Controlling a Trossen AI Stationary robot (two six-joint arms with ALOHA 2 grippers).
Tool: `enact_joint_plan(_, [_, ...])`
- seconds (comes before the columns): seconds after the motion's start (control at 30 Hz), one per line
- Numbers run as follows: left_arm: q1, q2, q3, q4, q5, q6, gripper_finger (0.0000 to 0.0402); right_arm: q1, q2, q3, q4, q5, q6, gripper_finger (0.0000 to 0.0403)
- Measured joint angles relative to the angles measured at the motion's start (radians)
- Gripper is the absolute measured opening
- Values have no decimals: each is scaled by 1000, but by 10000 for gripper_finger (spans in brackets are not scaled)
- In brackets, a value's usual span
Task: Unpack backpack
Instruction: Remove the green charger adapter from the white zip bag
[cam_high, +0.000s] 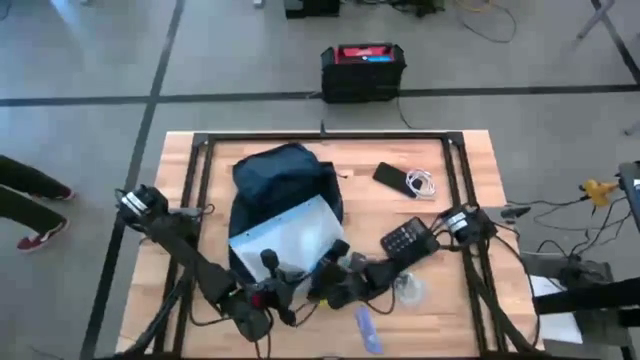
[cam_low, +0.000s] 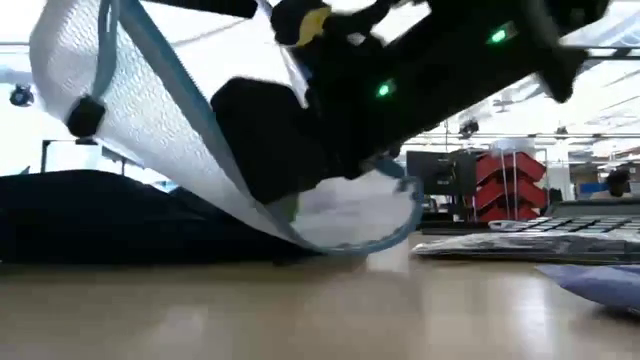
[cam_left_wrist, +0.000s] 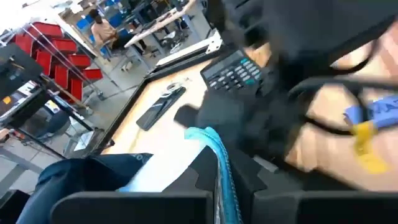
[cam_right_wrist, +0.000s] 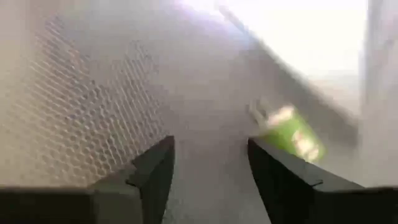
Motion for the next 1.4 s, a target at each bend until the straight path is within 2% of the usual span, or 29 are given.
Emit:
enact_joint_plan(0.1, [0, 1, -1, 0, -1, 7, 0, 15, -2, -1, -21, 46, 54, 190])
enact_joint_plan(0.33, [-4, 3, -3, 4, -1, 12, 0, 20, -5, -50, -144, 78, 301, 190])
enact_joint_plan(0.4, [-12, 4, -4, 35, -2, 48, 0, 25, -13, -53, -139, 94, 314, 190])
enact_joint_plan(0.57, [-23, 4, -4, 108, -7, 154, 0, 36, -17, -53, -137, 256, 295, 186])
enact_joint_plan(0.63, [-22, 4, -4, 104, -9, 156, 0, 29, -18, -54, -137, 278, 293, 184])
enact_joint_plan(0.87, [-20, 4, -6, 95, -5, 135, 0, -1, -18, -61, -136, 120, 329, 186])
enact_joint_plan(1.1, [-21, 4, -10, 96, -1, 95, 0, 2, -23, -63, -132, 77, 310, 190])
enact_joint_plan(1.23, [-21, 4, -15, 98, -1, 81, 0, 2, -39, -64, -130, 42, 358, 209])
enact_joint_plan(1.4, [-21, 4, -16, 98, 0, 77, 0, 2, -51, -63, -128, 37, 393, 251])
